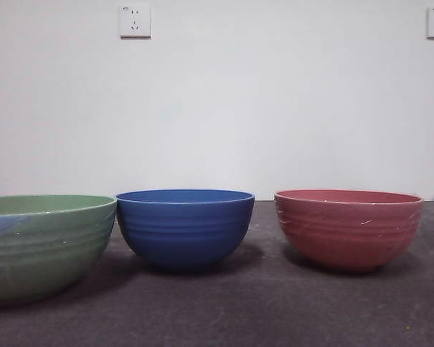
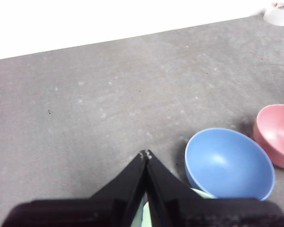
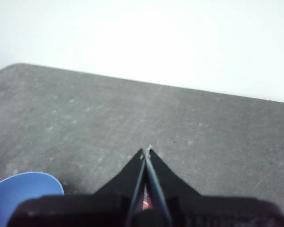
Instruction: Pick up the green bowl on the top,put the green bowl on the left,pick up the red bowl in the middle,put the red bowl on the right
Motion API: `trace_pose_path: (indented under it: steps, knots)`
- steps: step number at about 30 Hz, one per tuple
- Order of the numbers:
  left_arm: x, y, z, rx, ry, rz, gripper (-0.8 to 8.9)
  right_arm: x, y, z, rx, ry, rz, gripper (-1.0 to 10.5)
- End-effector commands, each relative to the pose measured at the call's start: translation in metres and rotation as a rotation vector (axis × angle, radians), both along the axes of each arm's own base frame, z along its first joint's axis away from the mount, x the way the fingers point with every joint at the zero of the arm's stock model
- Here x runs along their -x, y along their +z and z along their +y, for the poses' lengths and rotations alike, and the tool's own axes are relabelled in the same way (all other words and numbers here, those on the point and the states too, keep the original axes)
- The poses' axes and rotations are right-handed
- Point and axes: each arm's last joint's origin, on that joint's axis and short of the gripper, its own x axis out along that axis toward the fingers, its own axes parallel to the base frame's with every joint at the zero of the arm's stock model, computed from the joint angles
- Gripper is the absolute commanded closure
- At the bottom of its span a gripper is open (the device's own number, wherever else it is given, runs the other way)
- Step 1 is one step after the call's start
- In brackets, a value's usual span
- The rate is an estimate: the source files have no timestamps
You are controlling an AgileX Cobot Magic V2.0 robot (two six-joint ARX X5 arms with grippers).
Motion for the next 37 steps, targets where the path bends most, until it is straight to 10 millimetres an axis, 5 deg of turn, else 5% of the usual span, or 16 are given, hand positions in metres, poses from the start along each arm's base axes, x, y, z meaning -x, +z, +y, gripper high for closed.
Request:
trace_pose_path:
  steps: [1,6,22,27,31,37]
  knots:
    - [0.009,-0.022,0.001,0.024,0.008,-0.037,8.21,0.015,-0.019,-0.007,-0.043,-0.009,-0.051,9.6]
    - [0.019,-0.037,0.003,0.043,0.014,-0.042,8.17,0.026,-0.027,-0.012,-0.045,-0.010,-0.050,9.4]
    - [0.021,-0.041,0.002,0.033,0.013,0.003,8.17,0.028,-0.038,-0.012,0.000,-0.010,0.057,9.4]
    - [0.049,-0.040,0.010,-0.112,0.079,-0.139,8.17,0.028,-0.040,-0.013,0.009,-0.010,0.077,9.4]
    - [0.060,-0.062,0.014,-0.100,0.136,-0.235,8.17,0.029,-0.041,-0.013,0.013,-0.010,0.086,9.4]
    - [0.050,-0.118,0.020,-0.083,0.247,-0.305,8.17,0.029,-0.044,-0.013,0.025,-0.011,0.113,9.4]
